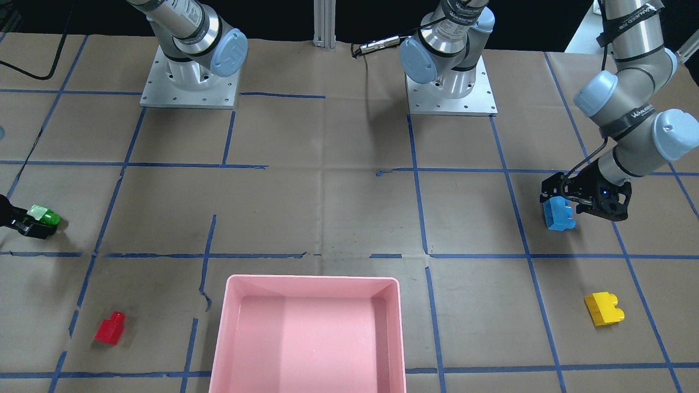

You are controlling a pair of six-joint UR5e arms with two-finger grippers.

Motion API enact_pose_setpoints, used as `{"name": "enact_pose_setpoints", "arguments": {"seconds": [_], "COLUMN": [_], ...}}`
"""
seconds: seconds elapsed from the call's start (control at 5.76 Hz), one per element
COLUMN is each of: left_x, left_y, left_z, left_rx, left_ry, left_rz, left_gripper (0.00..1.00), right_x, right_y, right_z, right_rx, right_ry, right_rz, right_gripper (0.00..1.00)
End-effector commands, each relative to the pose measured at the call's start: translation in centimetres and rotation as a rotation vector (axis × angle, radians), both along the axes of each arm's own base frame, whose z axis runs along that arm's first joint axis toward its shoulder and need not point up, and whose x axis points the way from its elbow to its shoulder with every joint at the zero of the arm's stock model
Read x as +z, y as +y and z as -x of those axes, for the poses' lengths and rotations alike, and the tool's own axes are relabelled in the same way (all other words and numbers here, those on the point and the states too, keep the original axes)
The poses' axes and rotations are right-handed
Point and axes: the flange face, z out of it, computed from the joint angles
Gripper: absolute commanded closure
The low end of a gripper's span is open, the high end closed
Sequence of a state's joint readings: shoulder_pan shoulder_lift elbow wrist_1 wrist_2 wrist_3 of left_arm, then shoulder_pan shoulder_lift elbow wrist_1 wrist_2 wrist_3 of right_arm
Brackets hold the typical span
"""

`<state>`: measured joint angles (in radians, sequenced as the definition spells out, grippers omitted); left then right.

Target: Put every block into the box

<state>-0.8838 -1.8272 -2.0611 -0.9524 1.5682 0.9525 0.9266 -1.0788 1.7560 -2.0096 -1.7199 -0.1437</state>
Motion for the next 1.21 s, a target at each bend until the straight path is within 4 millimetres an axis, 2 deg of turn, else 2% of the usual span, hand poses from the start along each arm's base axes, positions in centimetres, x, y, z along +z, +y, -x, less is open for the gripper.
{"name": "enact_pose_setpoints", "arguments": {"seconds": [0.0, 0.17, 0.35, 0.52, 0.69, 0.87, 1.04], "left_x": [-1.6, -1.8, -2.6, -3.5, -2.9, -2.9, -2.3], "left_y": [-0.2, -0.1, 0.1, 0.1, 0.0, 0.0, -0.1], "left_z": [-0.9, -1.1, -1.5, -1.7, -1.6, -1.6, -1.1], "left_rx": [0.000, 0.002, 0.001, 0.008, 0.007, 0.017, 0.009], "left_ry": [-0.019, -0.024, -0.043, -0.035, -0.044, -0.038, -0.039], "left_rz": [0.023, 0.013, -0.017, -0.028, -0.020, -0.016, -0.015], "left_gripper": [0.01, 0.01, 0.01, 0.01, 0.32, 0.75, 0.93], "right_x": [0.0, 0.2, 1.4, 4.7, 9.9, 14.1, 17.9], "right_y": [0.1, 0.1, -0.2, -1.1, -2.1, -4.2, -7.2], "right_z": [-0.1, -0.1, 0.1, 0.6, -0.1, -2.3, -6.3], "right_rx": [0.008, 0.008, 0.007, 0.009, 0.019, 0.052, 0.132], "right_ry": [-0.007, -0.010, -0.004, 0.023, 0.024, 0.000, 0.023], "right_rz": [-0.009, -0.009, 0.004, 0.050, 0.079, 0.125, 0.166], "right_gripper": [0.47, 0.57, 0.61, 0.61, 0.61, 0.61, 0.61]}}
